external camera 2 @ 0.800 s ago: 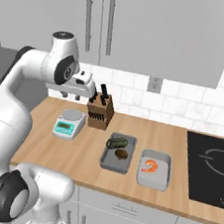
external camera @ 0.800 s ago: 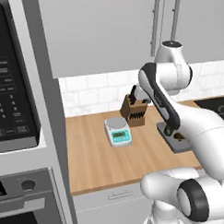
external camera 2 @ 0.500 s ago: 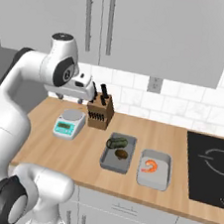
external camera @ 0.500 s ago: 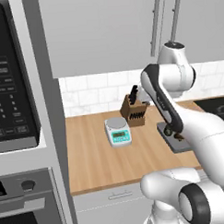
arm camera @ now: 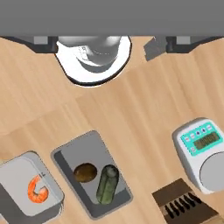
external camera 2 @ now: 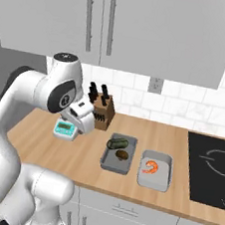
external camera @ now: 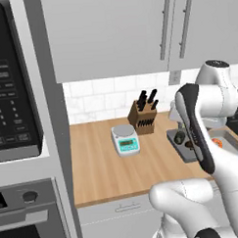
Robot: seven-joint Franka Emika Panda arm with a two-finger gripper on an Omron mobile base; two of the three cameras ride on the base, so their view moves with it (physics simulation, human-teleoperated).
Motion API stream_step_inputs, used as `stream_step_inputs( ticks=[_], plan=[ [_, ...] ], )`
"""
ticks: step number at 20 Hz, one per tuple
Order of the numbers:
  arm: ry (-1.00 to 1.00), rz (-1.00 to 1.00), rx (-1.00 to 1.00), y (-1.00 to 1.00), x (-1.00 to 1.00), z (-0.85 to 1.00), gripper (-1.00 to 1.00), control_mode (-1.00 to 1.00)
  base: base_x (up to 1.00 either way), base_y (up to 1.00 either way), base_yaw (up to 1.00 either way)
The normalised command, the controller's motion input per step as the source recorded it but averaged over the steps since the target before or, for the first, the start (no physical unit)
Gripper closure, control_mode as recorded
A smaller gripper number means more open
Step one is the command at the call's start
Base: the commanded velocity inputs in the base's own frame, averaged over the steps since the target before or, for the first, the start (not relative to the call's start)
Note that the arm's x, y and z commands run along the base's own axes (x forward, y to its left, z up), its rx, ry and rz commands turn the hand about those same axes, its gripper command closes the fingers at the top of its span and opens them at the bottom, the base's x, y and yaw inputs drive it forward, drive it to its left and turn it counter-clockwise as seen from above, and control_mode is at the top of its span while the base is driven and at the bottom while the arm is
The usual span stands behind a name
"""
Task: Take the meat container that has the shrimp and place it on the second highest rack of the freezer. Then take the vegetable container that has the mushroom and cucumber and place it on the highest rack of the freezer.
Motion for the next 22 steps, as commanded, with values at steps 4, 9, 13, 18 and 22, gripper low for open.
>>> stream_step_inputs(
  ticks=[4,9,13,18,22],
  plan=[
    [0.28,-0.58,0.17,-0.94,-0.31,-0.14,-1.00,-1.00,0.00,0.00,0.00],
    [0.30,-0.49,0.21,-1.00,0.00,-0.40,-1.00,-1.00,0.00,0.00,0.00],
    [0.23,-0.34,0.23,-1.00,0.00,-0.62,-1.00,-1.00,0.00,0.00,0.00],
    [0.19,-0.27,0.18,-0.98,0.00,-0.65,-1.00,-1.00,0.00,0.00,0.00],
    [0.16,-0.21,0.11,-0.78,0.00,-0.59,-1.00,-1.00,0.00,0.00,0.00]
  ],
)
